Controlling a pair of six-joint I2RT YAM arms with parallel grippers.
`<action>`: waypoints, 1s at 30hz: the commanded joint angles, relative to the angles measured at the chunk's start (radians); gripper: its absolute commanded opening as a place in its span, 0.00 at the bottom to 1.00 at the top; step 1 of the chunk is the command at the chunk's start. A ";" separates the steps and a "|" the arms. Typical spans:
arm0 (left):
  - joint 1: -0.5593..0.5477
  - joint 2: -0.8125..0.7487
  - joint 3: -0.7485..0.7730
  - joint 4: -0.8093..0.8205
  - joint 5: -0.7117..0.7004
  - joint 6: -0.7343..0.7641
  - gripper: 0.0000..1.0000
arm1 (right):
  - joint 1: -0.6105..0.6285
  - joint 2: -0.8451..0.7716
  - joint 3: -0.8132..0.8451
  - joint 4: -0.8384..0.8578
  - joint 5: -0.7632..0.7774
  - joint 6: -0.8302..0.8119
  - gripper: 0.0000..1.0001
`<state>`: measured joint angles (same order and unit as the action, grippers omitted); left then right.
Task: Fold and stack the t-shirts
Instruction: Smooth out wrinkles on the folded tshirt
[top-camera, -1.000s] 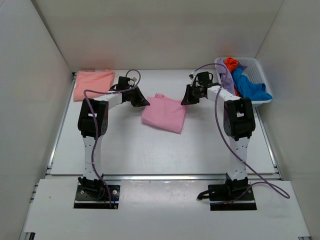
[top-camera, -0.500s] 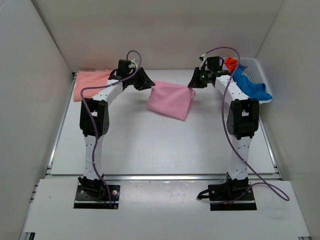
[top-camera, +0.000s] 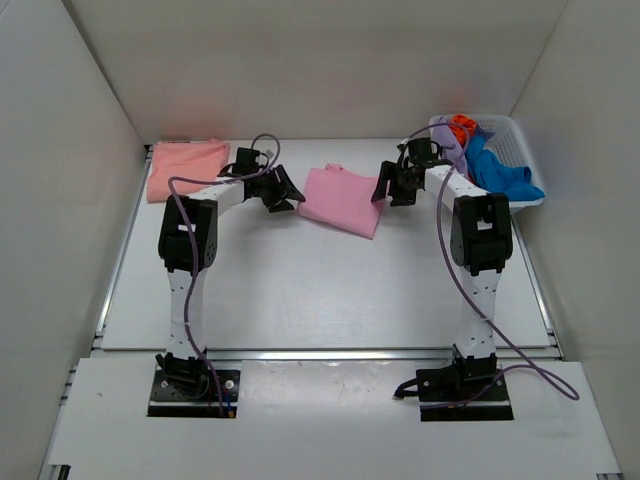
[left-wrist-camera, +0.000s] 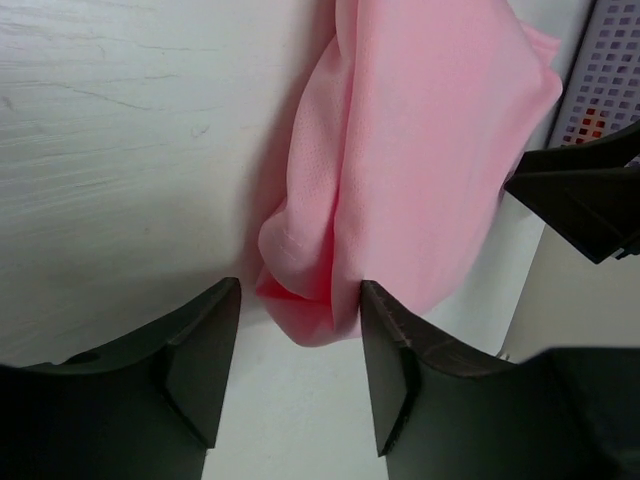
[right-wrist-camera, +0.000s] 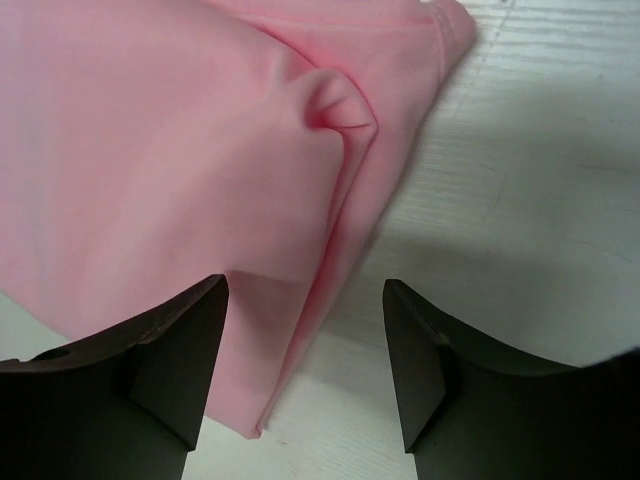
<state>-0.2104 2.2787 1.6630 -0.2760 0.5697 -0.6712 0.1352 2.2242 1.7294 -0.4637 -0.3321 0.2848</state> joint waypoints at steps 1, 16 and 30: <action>-0.038 0.011 -0.016 0.058 0.041 -0.002 0.60 | 0.009 0.000 0.036 0.050 -0.057 0.007 0.61; -0.083 -0.359 -0.514 0.043 0.024 0.119 0.00 | 0.113 -0.159 -0.256 0.033 -0.203 0.011 0.00; -0.166 -0.982 -1.111 0.009 -0.025 0.101 0.35 | 0.273 -0.656 -0.967 0.224 -0.225 0.128 0.00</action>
<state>-0.4072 1.3937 0.5991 -0.2855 0.5644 -0.5480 0.4358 1.6302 0.8059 -0.3355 -0.5449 0.3809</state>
